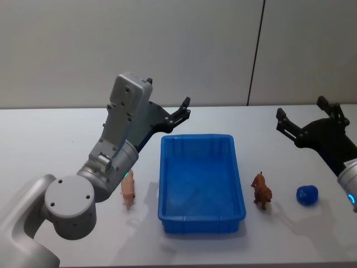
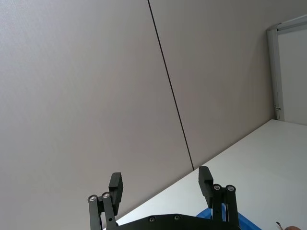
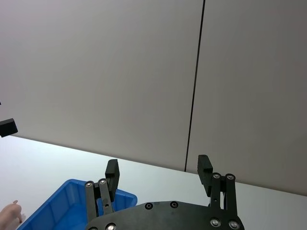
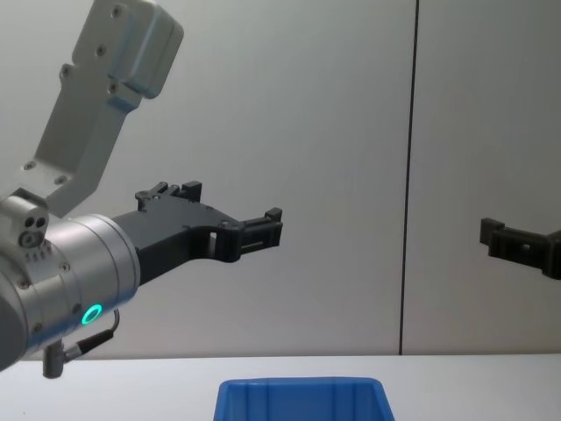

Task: Pick up the two dolls from the table and place them into the box.

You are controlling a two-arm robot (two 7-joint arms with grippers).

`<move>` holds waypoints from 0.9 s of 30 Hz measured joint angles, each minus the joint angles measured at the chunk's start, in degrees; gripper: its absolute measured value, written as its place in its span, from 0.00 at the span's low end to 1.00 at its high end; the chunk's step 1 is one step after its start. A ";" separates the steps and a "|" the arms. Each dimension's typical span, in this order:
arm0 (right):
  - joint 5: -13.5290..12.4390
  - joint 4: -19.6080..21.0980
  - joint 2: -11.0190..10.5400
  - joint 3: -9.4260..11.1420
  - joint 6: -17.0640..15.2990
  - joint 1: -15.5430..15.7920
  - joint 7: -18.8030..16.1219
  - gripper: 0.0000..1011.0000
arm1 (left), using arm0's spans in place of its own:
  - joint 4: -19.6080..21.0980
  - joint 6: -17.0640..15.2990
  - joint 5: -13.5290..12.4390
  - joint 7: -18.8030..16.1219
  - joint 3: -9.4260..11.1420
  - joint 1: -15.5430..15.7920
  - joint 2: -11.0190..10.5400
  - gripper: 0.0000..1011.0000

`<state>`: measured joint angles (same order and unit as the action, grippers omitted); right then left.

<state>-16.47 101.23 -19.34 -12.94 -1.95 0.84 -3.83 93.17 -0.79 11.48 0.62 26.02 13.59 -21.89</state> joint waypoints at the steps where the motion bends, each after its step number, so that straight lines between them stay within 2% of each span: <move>1: 0.00 0.00 0.00 0.00 0.00 0.00 0.00 0.99 | 0.00 0.00 0.00 0.00 0.00 0.00 0.00 0.99; 27: 0.00 0.00 0.00 0.00 0.00 0.00 0.00 0.99 | 0.00 0.00 0.00 0.00 0.00 0.00 0.00 0.99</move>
<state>-16.47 101.23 -19.34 -12.94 -1.95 0.84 -3.83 93.18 -0.79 11.48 0.62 26.02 13.59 -21.90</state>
